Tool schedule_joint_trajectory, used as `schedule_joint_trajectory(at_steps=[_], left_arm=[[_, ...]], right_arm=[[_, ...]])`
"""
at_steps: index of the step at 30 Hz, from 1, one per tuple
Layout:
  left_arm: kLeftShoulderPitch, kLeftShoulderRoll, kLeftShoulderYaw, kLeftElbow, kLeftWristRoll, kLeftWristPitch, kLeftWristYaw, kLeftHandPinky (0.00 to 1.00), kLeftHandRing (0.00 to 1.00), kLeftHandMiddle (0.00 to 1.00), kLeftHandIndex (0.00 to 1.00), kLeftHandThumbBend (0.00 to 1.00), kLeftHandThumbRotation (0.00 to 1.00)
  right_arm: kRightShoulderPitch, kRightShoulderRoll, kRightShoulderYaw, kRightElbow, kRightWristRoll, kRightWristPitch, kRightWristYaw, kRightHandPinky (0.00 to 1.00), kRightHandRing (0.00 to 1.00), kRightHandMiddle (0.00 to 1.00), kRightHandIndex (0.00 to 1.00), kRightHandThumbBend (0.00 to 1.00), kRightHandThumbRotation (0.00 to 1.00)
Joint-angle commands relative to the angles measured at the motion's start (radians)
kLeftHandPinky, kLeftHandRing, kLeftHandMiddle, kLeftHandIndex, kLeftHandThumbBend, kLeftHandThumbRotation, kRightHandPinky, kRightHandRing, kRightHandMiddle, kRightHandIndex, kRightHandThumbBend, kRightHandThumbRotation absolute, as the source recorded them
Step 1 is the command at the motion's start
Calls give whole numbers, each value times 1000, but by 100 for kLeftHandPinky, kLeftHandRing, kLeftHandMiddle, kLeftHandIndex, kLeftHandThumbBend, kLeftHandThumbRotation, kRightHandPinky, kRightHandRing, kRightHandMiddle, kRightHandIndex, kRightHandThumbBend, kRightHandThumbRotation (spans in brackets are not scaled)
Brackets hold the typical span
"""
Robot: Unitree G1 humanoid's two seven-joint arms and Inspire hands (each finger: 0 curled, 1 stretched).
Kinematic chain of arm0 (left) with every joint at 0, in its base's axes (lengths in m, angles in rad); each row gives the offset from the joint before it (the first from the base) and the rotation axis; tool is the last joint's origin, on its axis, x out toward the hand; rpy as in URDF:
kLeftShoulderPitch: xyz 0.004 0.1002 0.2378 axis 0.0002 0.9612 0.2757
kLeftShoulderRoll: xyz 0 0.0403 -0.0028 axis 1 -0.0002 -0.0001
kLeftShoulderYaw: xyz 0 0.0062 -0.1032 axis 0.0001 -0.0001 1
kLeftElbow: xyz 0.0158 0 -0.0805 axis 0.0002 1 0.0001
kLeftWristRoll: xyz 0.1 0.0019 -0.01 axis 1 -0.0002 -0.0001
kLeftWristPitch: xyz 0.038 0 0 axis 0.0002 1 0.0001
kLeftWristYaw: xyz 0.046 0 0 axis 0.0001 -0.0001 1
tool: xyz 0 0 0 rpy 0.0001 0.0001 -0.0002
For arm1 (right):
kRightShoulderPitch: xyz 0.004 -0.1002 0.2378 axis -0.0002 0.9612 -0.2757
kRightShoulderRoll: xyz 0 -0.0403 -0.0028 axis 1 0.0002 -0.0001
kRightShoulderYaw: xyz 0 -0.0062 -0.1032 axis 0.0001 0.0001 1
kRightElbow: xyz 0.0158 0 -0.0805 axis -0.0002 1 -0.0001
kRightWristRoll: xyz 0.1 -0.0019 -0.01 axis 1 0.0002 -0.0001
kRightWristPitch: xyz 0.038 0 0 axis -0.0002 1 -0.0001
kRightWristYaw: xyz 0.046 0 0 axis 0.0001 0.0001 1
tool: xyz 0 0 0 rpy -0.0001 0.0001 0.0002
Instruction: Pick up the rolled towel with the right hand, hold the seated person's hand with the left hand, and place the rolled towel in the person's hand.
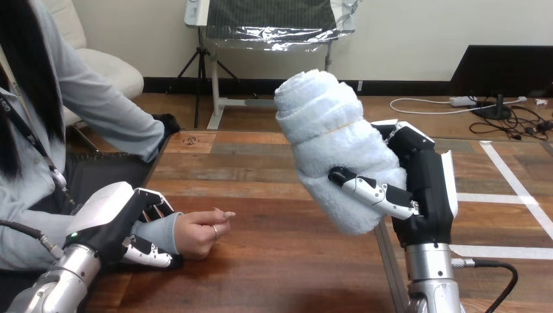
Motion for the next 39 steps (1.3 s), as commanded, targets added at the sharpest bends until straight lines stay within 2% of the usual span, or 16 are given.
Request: schedule_joint_trajectory(at_steps=[1,12,21,27,39], left_arm=[[-16,-1,-30,-12,19,-26,-15,35,38,44,46,100,0],[-13,13,-25,-41,19,-45,-12,31,35,40,44,100,0],[-10,22,-10,-59,-1,-84,-27,29,33,39,43,100,0],[-12,28,-8,-70,1,-110,-15,29,33,38,42,100,0],[-7,40,8,-109,-16,-143,-24,29,32,37,40,100,0]], right_arm=[[-66,-7,-12,0,-12,-10,-20,35,42,50,49,80,0],[-78,-13,-13,35,-28,-18,-39,35,42,50,49,80,0],[-85,-19,-13,58,-47,-17,-60,35,42,49,49,80,0],[-89,-22,-12,72,-50,-13,-63,35,42,49,49,79,0],[-99,-37,-8,111,-103,-1,-114,35,43,49,49,79,0]])
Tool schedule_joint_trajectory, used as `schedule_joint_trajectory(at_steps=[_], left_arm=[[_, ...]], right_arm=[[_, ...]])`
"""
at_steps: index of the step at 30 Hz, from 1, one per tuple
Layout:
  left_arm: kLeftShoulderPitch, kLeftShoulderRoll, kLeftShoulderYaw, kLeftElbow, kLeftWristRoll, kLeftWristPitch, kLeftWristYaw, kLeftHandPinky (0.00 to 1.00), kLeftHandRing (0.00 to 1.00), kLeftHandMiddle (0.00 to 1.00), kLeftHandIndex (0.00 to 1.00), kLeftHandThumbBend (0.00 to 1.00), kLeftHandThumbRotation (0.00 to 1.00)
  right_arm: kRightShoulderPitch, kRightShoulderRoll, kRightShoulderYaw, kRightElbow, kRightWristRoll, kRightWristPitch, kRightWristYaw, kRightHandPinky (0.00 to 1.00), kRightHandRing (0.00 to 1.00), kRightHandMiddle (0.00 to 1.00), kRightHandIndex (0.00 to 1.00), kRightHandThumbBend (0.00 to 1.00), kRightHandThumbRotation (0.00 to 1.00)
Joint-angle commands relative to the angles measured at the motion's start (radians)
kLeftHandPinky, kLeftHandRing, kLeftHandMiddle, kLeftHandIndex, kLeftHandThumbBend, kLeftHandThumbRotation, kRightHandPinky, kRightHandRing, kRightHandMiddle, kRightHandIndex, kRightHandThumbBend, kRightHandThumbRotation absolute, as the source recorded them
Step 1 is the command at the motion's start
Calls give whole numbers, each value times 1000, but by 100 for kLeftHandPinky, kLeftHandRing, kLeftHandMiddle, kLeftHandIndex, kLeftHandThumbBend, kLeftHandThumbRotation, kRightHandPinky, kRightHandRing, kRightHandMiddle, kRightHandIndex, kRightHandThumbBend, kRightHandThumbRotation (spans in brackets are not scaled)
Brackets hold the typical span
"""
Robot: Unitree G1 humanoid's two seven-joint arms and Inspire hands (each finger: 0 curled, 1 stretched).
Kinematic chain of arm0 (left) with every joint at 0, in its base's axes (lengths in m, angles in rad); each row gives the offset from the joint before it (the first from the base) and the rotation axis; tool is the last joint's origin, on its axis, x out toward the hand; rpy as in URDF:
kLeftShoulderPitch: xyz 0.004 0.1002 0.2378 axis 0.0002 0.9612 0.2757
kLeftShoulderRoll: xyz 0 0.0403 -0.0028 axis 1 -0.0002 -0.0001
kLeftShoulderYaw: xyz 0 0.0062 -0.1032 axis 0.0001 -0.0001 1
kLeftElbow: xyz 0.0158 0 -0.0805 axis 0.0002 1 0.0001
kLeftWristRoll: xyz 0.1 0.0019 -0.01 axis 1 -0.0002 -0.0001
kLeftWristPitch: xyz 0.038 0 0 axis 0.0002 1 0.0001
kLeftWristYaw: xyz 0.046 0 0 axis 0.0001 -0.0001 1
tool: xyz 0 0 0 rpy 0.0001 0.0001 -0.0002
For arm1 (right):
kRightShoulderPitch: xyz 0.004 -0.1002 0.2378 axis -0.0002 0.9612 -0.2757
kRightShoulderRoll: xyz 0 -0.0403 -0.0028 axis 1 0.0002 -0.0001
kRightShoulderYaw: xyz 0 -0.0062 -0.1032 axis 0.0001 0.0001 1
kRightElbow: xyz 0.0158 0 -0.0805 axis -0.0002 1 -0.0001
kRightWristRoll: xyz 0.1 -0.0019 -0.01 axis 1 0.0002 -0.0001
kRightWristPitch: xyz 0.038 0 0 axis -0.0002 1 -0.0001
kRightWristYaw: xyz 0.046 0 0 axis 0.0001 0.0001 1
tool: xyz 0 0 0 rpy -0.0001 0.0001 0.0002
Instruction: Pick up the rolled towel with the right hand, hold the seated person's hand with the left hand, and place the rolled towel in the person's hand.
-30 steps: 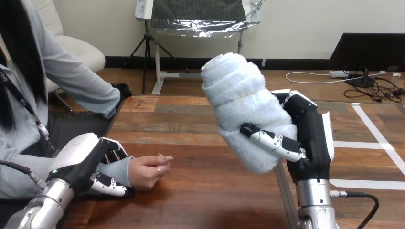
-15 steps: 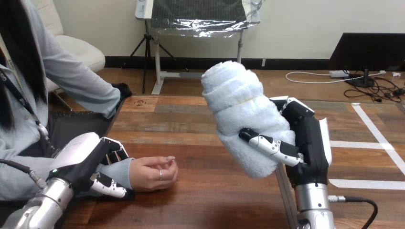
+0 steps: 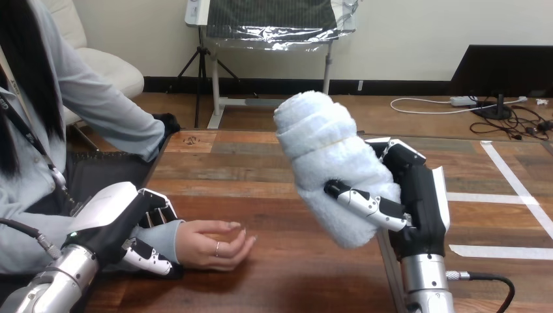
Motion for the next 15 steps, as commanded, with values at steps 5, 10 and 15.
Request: schedule_joint_trajectory(at_steps=[5,10,15], left_arm=[[-22,10,17,-102,-25,-60,-10,29,32,37,40,100,0],[-16,16,24,-128,-32,-68,-17,29,32,37,40,100,0],[-13,23,29,-147,-33,-85,-13,28,32,37,40,100,0]], right_arm=[[-100,-34,-4,20,-36,0,-43,36,44,50,49,79,0],[-103,-34,0,35,-50,6,-51,36,44,50,49,79,0],[-105,-35,8,45,-64,13,-58,36,44,50,49,79,0]])
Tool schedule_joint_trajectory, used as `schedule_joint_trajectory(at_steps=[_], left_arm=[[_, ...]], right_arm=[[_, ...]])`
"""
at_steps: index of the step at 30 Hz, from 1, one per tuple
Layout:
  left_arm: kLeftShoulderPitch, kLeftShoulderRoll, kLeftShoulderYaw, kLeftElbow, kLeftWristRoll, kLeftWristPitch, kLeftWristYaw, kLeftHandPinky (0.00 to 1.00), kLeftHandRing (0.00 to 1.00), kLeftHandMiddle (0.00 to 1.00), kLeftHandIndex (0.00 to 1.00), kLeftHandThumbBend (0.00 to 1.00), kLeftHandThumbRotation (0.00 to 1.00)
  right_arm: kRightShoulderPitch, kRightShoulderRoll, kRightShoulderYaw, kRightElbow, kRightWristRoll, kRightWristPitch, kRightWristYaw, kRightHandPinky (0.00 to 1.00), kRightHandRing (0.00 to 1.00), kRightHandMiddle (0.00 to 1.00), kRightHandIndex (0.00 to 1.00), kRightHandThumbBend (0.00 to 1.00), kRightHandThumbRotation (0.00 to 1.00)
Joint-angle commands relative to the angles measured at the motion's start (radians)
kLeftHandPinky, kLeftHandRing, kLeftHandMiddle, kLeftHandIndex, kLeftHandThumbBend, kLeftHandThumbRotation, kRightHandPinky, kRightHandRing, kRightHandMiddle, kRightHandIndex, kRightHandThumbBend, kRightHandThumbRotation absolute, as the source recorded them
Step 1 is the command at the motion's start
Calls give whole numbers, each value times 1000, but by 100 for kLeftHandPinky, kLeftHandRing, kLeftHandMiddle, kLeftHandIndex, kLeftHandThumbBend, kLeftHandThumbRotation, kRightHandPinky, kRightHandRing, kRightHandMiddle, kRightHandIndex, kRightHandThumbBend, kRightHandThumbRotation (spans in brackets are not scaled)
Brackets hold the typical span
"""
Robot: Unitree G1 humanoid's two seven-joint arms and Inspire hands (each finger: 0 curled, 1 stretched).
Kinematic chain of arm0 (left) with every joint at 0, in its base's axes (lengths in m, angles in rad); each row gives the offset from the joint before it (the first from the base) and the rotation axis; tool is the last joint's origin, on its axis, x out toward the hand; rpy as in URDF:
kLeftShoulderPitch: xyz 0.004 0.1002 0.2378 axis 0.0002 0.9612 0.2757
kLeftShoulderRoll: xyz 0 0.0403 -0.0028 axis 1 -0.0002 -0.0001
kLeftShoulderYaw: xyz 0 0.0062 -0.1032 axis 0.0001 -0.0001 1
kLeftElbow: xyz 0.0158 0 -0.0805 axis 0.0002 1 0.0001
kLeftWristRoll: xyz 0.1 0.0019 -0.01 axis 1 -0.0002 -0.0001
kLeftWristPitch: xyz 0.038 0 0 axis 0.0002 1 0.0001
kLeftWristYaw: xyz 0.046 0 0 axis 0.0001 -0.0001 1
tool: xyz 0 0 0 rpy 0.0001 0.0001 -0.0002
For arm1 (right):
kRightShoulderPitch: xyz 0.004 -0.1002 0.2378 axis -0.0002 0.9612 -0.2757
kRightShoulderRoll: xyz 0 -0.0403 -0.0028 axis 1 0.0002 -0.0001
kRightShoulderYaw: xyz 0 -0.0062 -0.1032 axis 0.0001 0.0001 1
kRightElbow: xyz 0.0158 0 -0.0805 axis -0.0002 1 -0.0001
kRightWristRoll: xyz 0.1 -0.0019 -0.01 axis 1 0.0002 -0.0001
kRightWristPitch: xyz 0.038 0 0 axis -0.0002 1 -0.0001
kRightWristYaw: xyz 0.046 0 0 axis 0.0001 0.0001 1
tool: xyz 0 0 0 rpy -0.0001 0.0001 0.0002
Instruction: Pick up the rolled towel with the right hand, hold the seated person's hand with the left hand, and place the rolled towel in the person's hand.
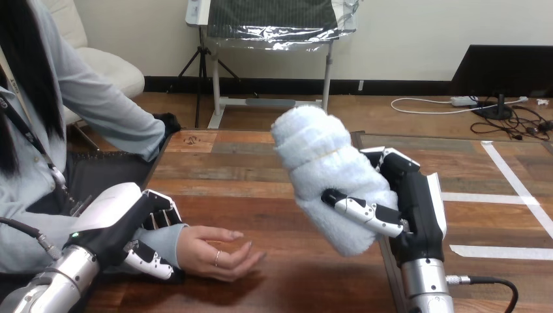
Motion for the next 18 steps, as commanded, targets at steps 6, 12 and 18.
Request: schedule_joint_trajectory(at_steps=[6,12,18], left_arm=[[-43,13,32,-110,-26,-73,22,28,31,36,39,100,0],[-37,20,40,-139,-37,-79,9,28,31,36,39,100,0],[-34,25,49,-165,-49,-92,0,28,31,36,39,100,0]], right_arm=[[-102,-12,20,-4,-51,14,-60,36,43,50,49,80,0],[-106,-10,34,2,-78,23,-82,35,43,50,49,80,0],[-112,-4,44,15,-84,37,-80,35,43,50,49,79,0]])
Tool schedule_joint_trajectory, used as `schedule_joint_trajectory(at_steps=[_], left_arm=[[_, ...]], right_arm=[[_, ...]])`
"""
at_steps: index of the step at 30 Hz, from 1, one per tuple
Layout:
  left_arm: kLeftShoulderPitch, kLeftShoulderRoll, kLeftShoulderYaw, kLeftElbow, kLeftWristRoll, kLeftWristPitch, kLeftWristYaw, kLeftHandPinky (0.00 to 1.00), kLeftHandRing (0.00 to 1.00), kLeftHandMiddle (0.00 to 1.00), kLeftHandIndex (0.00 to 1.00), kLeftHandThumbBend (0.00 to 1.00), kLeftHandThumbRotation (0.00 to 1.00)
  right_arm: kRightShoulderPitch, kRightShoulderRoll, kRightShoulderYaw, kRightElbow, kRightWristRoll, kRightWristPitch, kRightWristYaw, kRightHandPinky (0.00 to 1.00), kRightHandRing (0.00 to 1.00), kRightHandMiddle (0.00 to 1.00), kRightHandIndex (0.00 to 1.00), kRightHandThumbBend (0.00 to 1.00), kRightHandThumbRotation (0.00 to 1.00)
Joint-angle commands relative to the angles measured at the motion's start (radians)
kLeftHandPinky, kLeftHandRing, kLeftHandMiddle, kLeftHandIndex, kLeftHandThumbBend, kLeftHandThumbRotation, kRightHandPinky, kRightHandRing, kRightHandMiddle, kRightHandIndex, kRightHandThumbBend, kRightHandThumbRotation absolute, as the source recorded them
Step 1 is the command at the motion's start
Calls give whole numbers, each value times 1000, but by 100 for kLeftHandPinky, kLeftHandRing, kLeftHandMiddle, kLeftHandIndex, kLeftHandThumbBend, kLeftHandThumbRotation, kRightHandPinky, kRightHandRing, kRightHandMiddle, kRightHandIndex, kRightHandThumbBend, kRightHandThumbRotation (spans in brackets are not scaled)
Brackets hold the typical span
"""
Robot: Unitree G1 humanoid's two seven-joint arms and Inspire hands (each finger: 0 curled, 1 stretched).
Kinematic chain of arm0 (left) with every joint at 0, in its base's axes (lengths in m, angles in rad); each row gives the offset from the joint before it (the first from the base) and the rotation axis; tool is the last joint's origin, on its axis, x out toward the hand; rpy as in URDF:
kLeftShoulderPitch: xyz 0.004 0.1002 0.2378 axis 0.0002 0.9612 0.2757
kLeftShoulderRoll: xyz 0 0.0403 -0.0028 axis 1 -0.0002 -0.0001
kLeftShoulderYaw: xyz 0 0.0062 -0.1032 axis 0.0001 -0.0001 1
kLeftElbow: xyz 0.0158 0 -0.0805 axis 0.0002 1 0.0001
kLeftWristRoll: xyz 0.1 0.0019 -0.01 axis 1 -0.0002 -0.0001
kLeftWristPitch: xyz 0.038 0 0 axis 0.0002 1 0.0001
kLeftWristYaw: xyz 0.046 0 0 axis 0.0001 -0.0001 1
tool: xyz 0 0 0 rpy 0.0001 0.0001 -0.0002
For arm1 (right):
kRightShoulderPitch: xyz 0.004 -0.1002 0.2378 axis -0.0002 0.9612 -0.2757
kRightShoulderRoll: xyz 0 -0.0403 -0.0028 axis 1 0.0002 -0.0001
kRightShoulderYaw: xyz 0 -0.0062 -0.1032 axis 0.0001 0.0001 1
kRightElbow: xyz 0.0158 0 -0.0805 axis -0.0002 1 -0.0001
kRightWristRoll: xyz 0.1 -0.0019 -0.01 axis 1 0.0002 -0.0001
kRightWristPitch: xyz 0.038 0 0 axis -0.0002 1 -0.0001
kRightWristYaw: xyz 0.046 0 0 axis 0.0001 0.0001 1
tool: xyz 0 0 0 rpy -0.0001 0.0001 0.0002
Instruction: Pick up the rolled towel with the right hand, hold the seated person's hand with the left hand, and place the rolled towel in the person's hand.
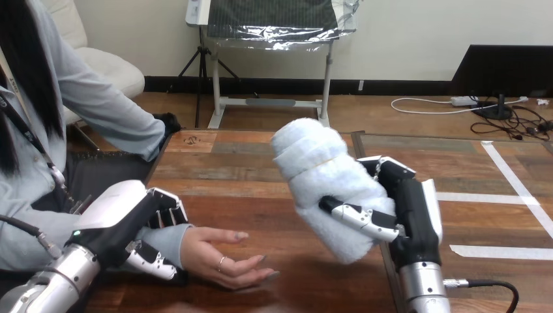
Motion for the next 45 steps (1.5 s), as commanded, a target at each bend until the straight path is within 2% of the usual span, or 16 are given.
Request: schedule_joint_trajectory(at_steps=[1,8,15,24,39,45], left_arm=[[-52,7,44,-99,-42,-49,7,28,31,36,39,100,0],[-51,11,51,-120,-41,-53,4,28,31,36,40,100,0],[-51,8,61,-127,-46,-49,-10,28,31,36,40,100,0],[-52,4,68,-126,-53,-44,-28,28,31,36,40,100,1],[-56,-2,63,-126,-49,-48,-26,28,31,37,40,100,0],[-60,-6,60,-119,-48,-53,-23,28,31,37,40,100,0]], right_arm=[[-108,1,17,-5,-14,4,-14,35,43,50,49,79,0],[-114,-5,48,14,-71,30,-73,35,42,50,49,81,0],[-117,-4,67,32,-97,43,-90,34,42,50,49,81,0],[-115,-9,106,37,-157,46,-141,34,41,50,48,83,0],[-97,-6,162,30,-210,39,-163,35,41,50,48,83,0],[-87,-4,179,23,-219,16,-163,35,42,50,48,84,0]])
